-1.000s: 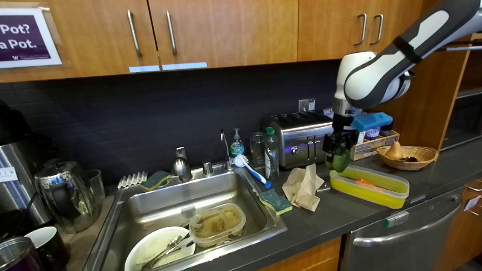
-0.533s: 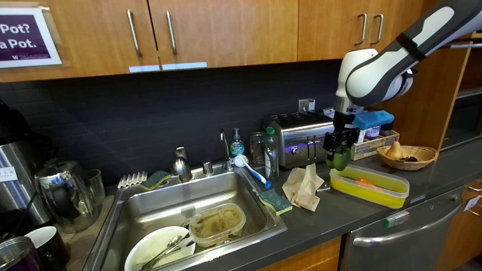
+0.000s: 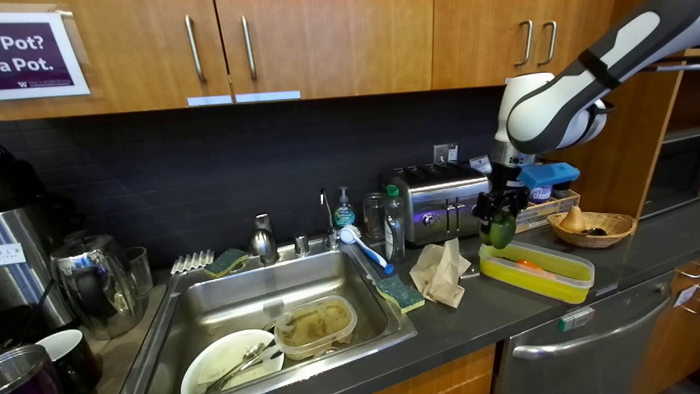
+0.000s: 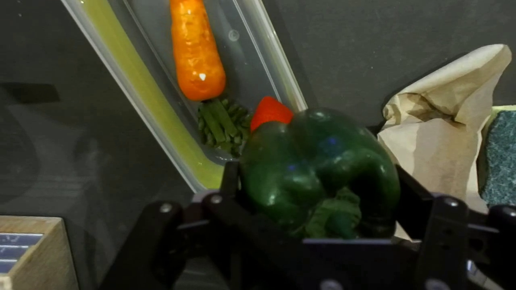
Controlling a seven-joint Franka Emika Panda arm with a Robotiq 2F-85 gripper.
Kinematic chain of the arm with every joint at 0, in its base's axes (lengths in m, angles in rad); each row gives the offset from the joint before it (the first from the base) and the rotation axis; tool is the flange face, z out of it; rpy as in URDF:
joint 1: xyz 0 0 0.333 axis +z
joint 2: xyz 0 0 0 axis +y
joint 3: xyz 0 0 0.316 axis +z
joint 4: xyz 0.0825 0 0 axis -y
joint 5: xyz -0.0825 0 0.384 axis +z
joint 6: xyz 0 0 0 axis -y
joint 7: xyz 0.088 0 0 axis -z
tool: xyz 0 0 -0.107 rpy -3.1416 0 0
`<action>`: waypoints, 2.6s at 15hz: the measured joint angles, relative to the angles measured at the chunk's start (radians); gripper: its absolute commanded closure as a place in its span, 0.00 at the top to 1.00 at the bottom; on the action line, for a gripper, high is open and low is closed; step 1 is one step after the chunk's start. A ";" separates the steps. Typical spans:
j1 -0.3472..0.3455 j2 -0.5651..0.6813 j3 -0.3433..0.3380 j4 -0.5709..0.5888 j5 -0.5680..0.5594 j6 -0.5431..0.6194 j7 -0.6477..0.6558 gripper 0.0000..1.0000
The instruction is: Put the green pepper in the yellow lunchbox
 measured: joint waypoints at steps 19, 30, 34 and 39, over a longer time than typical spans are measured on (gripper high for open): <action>-0.038 0.052 -0.044 -0.026 0.030 0.057 -0.050 0.63; -0.045 0.172 -0.055 0.048 0.090 0.060 -0.131 0.97; -0.045 0.184 -0.055 0.062 0.090 0.060 -0.131 1.00; -0.045 0.184 -0.054 0.065 0.090 0.060 -0.131 1.00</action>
